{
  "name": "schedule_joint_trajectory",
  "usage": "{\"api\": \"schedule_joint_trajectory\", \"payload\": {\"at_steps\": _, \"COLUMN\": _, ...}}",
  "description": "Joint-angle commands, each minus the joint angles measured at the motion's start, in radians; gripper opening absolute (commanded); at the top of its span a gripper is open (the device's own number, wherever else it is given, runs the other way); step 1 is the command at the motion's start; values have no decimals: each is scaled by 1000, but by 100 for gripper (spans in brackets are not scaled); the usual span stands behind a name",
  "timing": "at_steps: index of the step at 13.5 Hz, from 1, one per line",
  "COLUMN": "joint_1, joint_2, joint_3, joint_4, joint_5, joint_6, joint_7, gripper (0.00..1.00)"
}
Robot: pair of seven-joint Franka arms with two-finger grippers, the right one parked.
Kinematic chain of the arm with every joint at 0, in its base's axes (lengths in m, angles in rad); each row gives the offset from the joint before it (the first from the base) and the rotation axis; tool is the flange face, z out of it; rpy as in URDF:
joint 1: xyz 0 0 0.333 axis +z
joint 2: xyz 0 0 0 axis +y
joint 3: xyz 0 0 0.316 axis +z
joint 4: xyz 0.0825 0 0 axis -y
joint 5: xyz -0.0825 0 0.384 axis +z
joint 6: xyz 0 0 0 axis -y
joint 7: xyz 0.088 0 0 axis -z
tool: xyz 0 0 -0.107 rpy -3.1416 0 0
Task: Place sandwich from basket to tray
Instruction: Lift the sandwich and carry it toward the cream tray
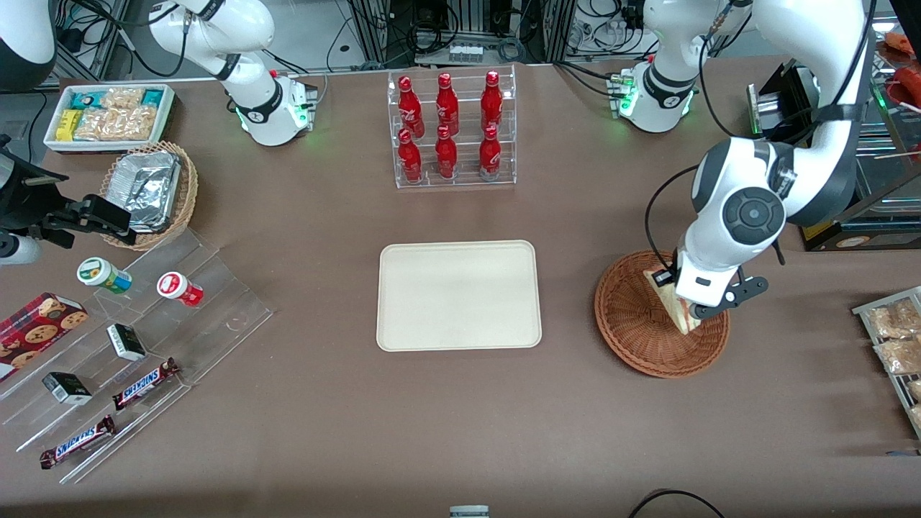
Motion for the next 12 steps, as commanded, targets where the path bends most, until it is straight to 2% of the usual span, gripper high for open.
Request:
{"api": "schedule_joint_trajectory", "payload": {"at_steps": 1, "joint_1": -10, "joint_2": 2, "joint_3": -47, "joint_4": 57, "joint_5": -34, "joint_6": -33, "joint_7": 21, "gripper": 0}}
{"api": "schedule_joint_trajectory", "payload": {"at_steps": 3, "joint_1": -10, "joint_2": 7, "joint_3": -82, "joint_4": 76, "joint_5": -57, "joint_6": -30, "joint_7": 21, "gripper": 0}}
{"api": "schedule_joint_trajectory", "payload": {"at_steps": 9, "joint_1": -11, "joint_2": 48, "joint_3": -242, "joint_4": 90, "joint_5": -59, "joint_6": -4, "joint_7": 17, "gripper": 0}}
{"api": "schedule_joint_trajectory", "payload": {"at_steps": 12, "joint_1": -39, "joint_2": 85, "joint_3": -285, "joint_4": 88, "joint_5": -53, "joint_6": 44, "joint_7": 13, "gripper": 0}}
